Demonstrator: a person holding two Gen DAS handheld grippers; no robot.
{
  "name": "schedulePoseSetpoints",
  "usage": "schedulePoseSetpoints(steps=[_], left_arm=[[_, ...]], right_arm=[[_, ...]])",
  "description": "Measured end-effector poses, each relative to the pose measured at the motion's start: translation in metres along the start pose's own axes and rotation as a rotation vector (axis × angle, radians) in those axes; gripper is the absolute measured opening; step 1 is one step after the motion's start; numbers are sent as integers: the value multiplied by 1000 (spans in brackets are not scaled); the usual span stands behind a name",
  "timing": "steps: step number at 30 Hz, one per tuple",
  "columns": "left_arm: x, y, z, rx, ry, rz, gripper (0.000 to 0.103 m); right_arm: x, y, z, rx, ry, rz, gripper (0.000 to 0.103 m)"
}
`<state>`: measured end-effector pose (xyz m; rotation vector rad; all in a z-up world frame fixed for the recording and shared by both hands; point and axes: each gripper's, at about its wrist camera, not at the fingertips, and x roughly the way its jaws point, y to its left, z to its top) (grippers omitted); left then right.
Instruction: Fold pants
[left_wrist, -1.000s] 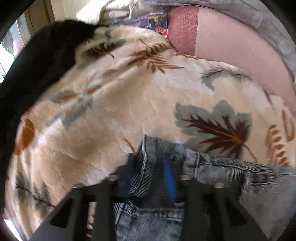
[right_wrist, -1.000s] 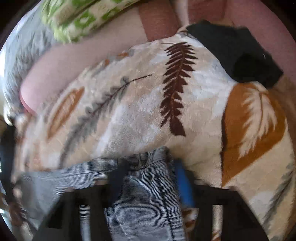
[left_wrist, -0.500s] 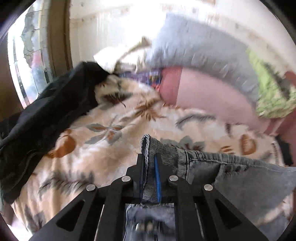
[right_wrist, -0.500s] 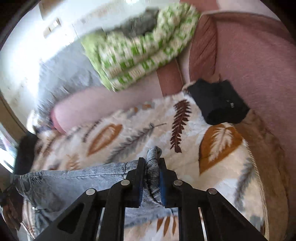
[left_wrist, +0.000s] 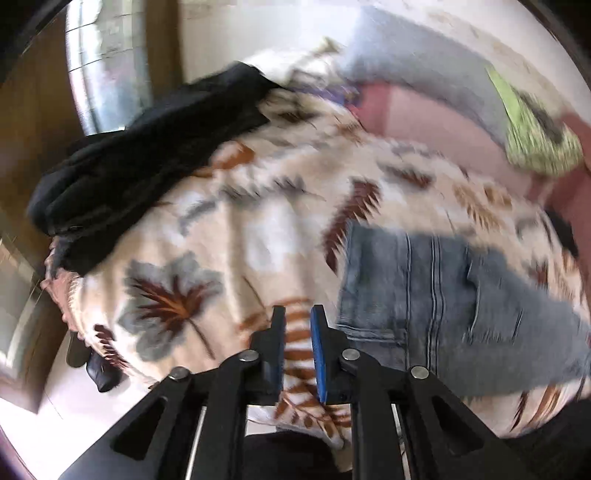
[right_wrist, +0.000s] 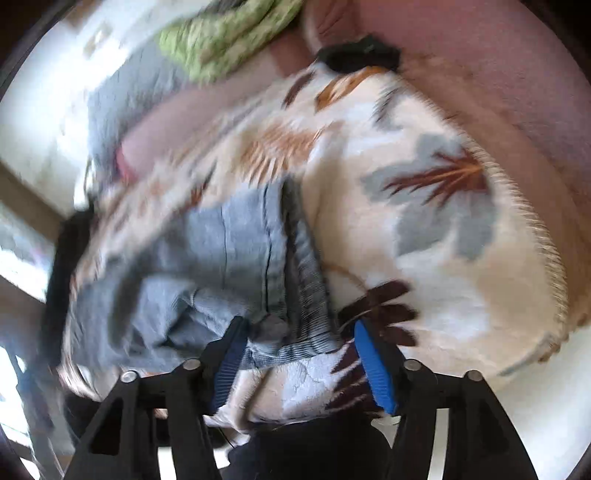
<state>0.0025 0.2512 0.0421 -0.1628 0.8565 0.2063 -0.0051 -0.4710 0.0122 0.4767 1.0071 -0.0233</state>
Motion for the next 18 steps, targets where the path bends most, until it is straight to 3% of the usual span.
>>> schedulePoseSetpoints(steps=[3, 5, 7, 12, 18], left_arm=[[-19, -17, 13, 37, -67, -20, 18], [-19, -45, 15, 84, -73, -61, 35], [-13, -73, 9, 126, -75, -77, 45], [31, -126, -16, 209, -21, -20, 45], [53, -125, -20, 142, -10, -13, 45]], right_arm=[[-14, 5, 11, 64, -39, 69, 73], [-8, 5, 18, 149, -1, 141, 73], [2, 2, 14, 286, 59, 210, 73], [14, -7, -15, 603, 78, 378, 74], [5, 13, -30, 680, 40, 428, 74]])
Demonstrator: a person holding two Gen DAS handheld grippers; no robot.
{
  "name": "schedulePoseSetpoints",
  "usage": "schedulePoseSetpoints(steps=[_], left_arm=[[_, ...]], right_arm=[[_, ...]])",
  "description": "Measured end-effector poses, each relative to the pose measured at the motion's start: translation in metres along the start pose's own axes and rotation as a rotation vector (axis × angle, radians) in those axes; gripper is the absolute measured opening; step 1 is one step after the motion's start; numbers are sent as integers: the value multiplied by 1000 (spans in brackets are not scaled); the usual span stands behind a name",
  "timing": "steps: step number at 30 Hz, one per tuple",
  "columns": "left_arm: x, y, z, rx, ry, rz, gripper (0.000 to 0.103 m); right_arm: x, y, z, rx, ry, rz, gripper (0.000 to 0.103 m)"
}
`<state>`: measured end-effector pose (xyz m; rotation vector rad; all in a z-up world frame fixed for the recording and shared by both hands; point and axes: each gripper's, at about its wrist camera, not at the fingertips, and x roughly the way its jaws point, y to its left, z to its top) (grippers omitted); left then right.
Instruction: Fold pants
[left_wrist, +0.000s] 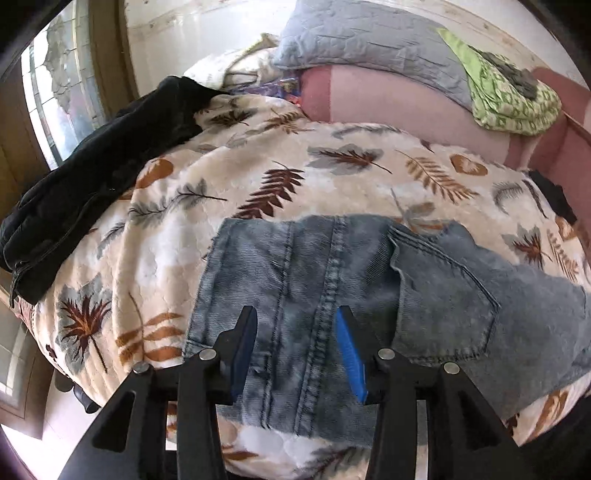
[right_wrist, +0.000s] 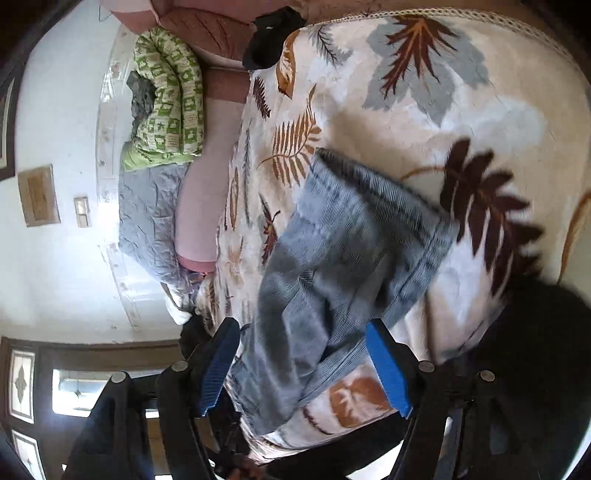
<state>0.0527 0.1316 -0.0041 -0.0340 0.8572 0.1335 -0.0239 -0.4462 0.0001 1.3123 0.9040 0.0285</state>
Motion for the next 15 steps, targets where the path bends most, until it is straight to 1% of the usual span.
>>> schedulePoseSetpoints(steps=[2, 4, 6, 7, 8, 9, 10, 11, 13, 14, 15], left_arm=[[2, 7, -1, -15, 4, 13, 45], [5, 11, -2, -30, 10, 4, 45], [12, 15, -5, -36, 22, 2, 45], [17, 17, -8, -37, 27, -2, 45], [21, 18, -10, -37, 33, -1, 45], [24, 19, -12, -36, 36, -6, 45], [27, 19, -14, -32, 37, -10, 47], [30, 20, -18, -25, 33, -8, 51], [33, 20, -22, -4, 20, 5, 56], [33, 21, -22, -5, 22, 3, 57], [34, 22, -22, -12, 24, -3, 57]], right_arm=[[-2, 0, -9, 2, -15, -3, 74], [-1, 0, -15, 3, -37, -18, 74], [4, -7, -13, 23, -41, -30, 74], [8, -14, -9, 52, -44, -39, 74], [14, -19, -4, 86, -52, -32, 74], [18, -24, 1, 118, -69, 5, 74], [23, -25, 8, 130, -89, 14, 74], [28, -26, 13, 138, -111, -2, 74], [39, -29, 17, 162, -109, -33, 74], [43, -29, 19, 151, -110, -59, 73], [45, -28, 20, 132, -114, -81, 64]])
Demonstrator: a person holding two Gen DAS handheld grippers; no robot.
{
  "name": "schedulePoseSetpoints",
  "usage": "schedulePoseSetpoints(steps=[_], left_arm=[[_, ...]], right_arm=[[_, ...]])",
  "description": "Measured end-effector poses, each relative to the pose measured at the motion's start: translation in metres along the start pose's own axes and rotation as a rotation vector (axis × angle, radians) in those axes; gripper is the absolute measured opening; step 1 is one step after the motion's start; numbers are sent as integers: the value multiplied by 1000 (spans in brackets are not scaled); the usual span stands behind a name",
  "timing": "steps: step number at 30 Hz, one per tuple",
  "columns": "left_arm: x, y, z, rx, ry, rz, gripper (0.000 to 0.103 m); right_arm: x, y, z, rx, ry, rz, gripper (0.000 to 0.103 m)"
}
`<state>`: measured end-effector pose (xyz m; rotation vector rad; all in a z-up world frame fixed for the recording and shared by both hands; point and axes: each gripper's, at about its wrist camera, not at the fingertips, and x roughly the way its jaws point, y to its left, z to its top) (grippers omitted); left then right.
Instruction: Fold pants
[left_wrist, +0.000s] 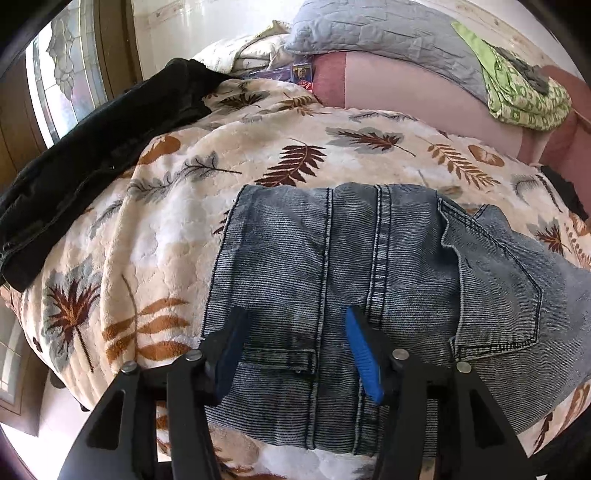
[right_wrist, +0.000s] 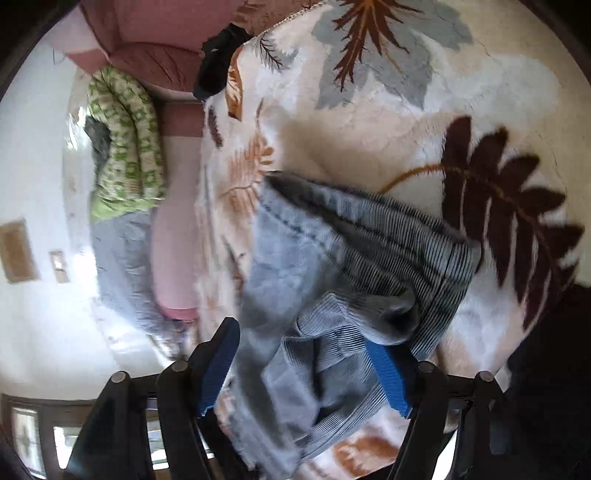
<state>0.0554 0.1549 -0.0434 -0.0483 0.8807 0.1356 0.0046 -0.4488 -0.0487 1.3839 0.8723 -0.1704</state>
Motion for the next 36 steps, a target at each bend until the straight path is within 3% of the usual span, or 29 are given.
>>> schedulePoseSetpoints(steps=[1, 2, 3, 5, 8, 10, 11, 12, 13, 16, 21, 22, 25, 27, 28, 30, 33, 36], left_arm=[[1, 1, 1, -5, 3, -7, 58], [2, 4, 0, -12, 5, -13, 61], [3, 5, 0, -17, 5, -14, 62], [4, 8, 0, -30, 6, -26, 63], [4, 9, 0, -37, 5, -29, 64], [3, 8, 0, -37, 3, -23, 64], [3, 8, -1, -39, 2, -21, 64], [3, 8, -1, -41, 2, -21, 64], [3, 8, 0, -44, 2, -20, 64], [3, 8, 0, -47, 3, -19, 64], [3, 8, 0, -48, 1, -20, 64], [3, 8, 0, -47, 1, -19, 64], [3, 7, 0, -41, -5, -13, 65], [3, 6, 1, -33, -11, -5, 65], [3, 5, 1, -31, -12, -1, 65], [3, 5, 0, -29, -15, 4, 66], [4, 5, 1, -30, -15, 9, 66], [5, 4, 2, -32, -15, 14, 67]], right_arm=[[0, 5, 0, -43, 0, -40, 55], [-1, 13, 0, -100, -3, -66, 25], [-6, 23, -1, -165, -19, -97, 14], [-23, 45, 0, -284, -71, -128, 7], [-54, 75, -3, -408, -143, -135, 8], [-60, 71, -2, -319, -50, -42, 14], [-59, 65, -5, -255, -6, -12, 45], [-55, 55, -9, -183, 37, 8, 94], [-52, 44, -14, -112, 55, 21, 103], [-35, 22, -26, 14, 88, 69, 103], [-7, 10, -15, 110, 40, 70, 101], [-2, 13, -10, 93, 25, 53, 99], [14, 14, 1, 56, 39, -26, 75], [17, 9, 3, 18, 48, -82, 44], [16, 8, 3, 0, 51, -96, 38], [6, 19, 1, -108, 23, -133, 9], [-15, 48, -2, -266, -49, -178, 8], [-49, 87, -8, -439, -186, -203, 8]])
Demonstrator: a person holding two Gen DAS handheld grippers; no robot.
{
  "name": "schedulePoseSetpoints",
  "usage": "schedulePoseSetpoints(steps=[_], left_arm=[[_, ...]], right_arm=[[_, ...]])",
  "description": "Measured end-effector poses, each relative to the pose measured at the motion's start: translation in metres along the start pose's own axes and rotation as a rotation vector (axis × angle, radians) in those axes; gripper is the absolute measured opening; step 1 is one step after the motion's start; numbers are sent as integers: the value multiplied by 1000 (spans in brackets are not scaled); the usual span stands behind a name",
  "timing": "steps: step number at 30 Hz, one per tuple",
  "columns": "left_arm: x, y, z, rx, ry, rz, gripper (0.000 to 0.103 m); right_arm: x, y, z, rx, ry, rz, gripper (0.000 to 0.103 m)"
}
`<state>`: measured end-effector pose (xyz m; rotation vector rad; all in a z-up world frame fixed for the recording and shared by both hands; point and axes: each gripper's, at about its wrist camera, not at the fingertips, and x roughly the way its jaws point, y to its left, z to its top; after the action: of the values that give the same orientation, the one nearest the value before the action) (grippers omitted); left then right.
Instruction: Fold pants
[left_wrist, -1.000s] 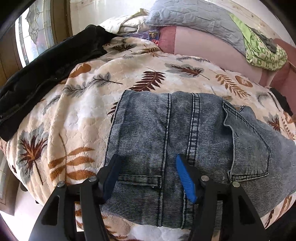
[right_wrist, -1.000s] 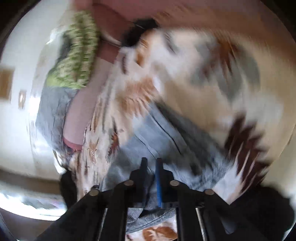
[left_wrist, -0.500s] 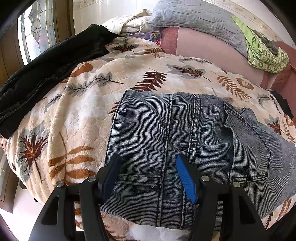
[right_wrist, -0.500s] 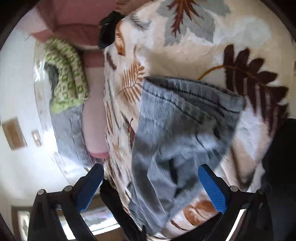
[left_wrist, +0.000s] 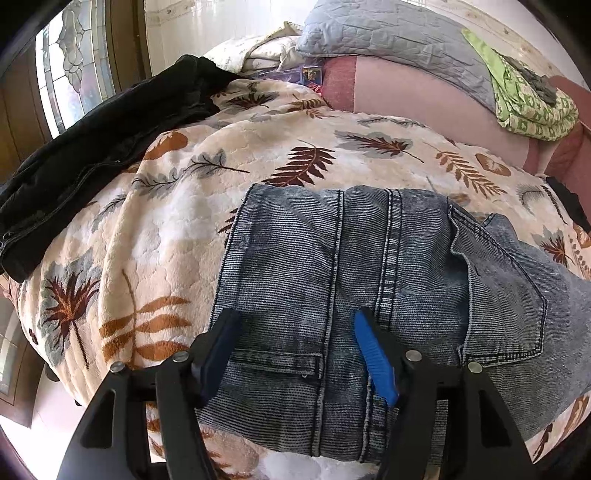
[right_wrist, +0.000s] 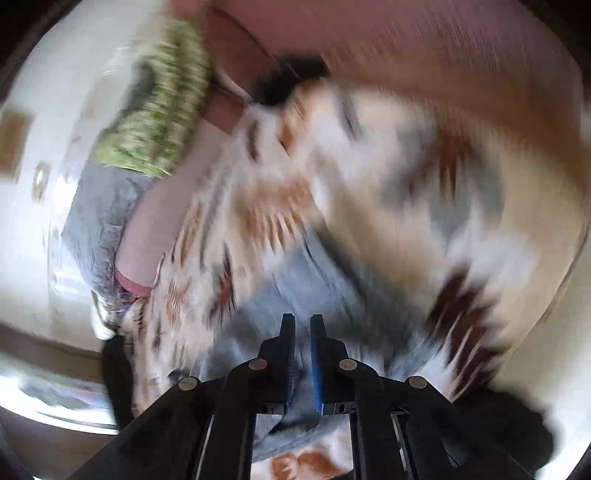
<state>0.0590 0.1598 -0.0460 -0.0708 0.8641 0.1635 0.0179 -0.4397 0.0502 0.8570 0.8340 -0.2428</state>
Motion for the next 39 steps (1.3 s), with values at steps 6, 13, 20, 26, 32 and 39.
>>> schedulePoseSetpoints(steps=[6, 13, 20, 26, 32, 39], left_arm=[[0, 1, 0, -2, -1, 8, 69], [0, -3, -2, 14, -17, 43, 74], [2, 0, -1, 6, -20, 63, 82], [2, 0, -2, 18, -28, 73, 84], [3, -3, -2, 21, -29, 89, 85], [3, -2, -2, 17, -31, 86, 86]], right_arm=[[-2, 4, 9, -114, 137, -20, 81], [43, 9, 48, -203, 187, 15, 68], [117, 25, 48, -379, 317, -186, 14], [87, 79, 40, -690, 134, -278, 9], [118, 57, 40, -706, 205, -404, 43], [21, 7, 34, -248, 128, -28, 58]])
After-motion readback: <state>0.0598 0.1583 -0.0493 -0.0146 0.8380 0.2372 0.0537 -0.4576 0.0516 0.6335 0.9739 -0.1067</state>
